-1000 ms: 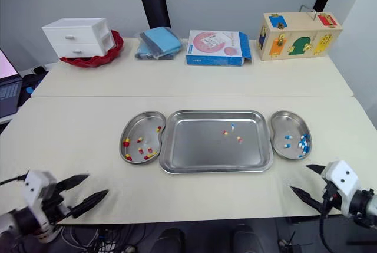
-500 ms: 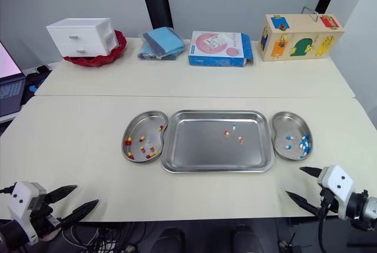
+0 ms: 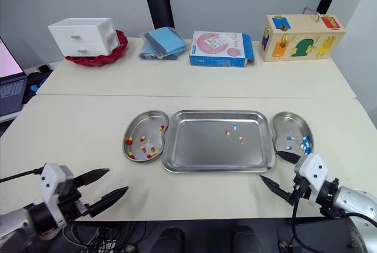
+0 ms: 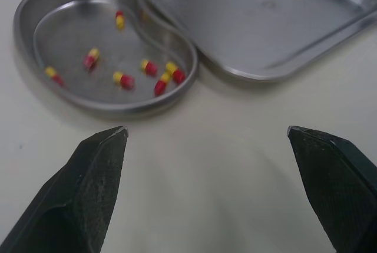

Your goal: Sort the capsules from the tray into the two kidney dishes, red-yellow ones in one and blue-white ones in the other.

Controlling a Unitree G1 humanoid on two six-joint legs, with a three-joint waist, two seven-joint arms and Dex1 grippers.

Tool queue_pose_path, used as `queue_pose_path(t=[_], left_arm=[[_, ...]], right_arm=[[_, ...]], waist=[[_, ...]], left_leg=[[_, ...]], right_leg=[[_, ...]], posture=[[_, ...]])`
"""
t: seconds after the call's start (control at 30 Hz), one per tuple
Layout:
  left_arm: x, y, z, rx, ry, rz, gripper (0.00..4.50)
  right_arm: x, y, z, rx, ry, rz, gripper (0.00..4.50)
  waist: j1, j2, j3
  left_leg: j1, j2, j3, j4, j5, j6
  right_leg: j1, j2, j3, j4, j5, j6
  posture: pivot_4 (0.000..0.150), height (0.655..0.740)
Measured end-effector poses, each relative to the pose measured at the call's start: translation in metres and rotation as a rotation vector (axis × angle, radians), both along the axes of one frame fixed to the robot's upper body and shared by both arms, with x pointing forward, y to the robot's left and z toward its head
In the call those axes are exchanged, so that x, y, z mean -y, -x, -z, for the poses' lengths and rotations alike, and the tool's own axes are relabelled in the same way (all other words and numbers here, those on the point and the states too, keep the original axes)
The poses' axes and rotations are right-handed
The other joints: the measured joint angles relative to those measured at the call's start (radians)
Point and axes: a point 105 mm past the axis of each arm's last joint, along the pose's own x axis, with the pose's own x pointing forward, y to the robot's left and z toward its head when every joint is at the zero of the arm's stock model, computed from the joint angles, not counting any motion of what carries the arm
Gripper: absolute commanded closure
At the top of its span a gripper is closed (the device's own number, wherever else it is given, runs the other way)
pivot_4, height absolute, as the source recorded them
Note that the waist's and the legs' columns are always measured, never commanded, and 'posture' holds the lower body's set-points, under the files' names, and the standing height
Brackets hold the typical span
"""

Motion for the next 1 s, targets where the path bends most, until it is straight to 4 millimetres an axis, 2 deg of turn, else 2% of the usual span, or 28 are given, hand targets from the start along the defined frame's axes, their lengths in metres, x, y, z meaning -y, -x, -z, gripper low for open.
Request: queue_pose_path(t=[0.13,0.27,0.33,0.5,0.63,0.73,0.83,1.0], left_arm=[[0.054,-0.029,-0.013,0.064,0.061,0.112,0.0],[0.093,-0.055,-0.008,0.068,0.037,0.152,0.0],[0.103,-0.061,-0.005,0.07,0.026,0.159,0.0],[0.144,-0.1,0.002,0.067,0.035,0.171,0.0],[0.169,-0.115,0.016,0.046,0.023,0.194,0.0],[0.187,-0.125,0.021,0.056,0.009,0.214,0.59],[0.199,-0.134,0.023,0.061,0.011,0.221,1.54],[0.214,-0.148,0.028,0.057,0.0,0.217,1.54]], right_arm=[[-0.001,0.006,0.008,-0.028,-0.001,0.011,0.07],[-0.004,0.006,0.011,-0.028,0.001,0.024,0.07],[-0.007,0.007,0.011,-0.022,-0.006,0.026,0.07],[-0.009,0.007,0.013,-0.016,-0.029,0.065,0.07],[-0.009,0.006,0.013,-0.008,-0.044,0.094,0.07],[-0.012,0.006,0.012,0.003,-0.046,0.108,0.0],[-0.015,0.007,0.013,0.005,-0.049,0.11,0.0],[-0.015,0.009,0.015,-0.004,-0.047,0.13,0.0]], waist=[[0.015,0.001,-0.001],[0.015,0.002,-0.001],[0.011,0.002,-0.001],[0.025,0.003,-0.002],[0.02,0.003,-0.002],[0.018,0.004,-0.002],[0.02,0.004,-0.002],[0.021,0.004,-0.002]], left_leg=[[0.001,0.0,0.0,0.001,0.0,0.0],[0.001,-0.001,0.0,0.001,0.0,0.0],[0.001,-0.001,0.0,0.001,0.0,0.0],[0.0,-0.001,0.0,0.002,0.0,0.0],[0.0,-0.002,0.0,0.002,0.0,0.0],[0.0,-0.002,0.0,0.002,0.0,0.0],[0.0,-0.002,0.0,0.002,0.0,0.0],[0.0,-0.002,0.0,0.002,0.0,0.0]], right_leg=[[0.001,0.0,0.001,0.0,0.001,0.001],[0.001,0.0,0.001,0.0,0.001,0.001],[0.001,0.001,0.002,0.0,0.001,0.001],[0.001,0.0,0.001,0.0,0.001,0.002],[0.0,0.001,0.001,0.0,0.001,0.002],[0.0,0.001,0.002,0.0,0.001,0.002],[0.001,0.001,0.001,0.0,0.001,0.002],[0.001,0.0,0.001,0.0,0.001,0.002]], posture=[[0.15,0.7078],[0.15,0.7078],[0.15,0.7078],[0.15,0.7078],[0.15,0.7078],[0.15,0.7078],[0.15,0.7078],[0.15,0.7078]])
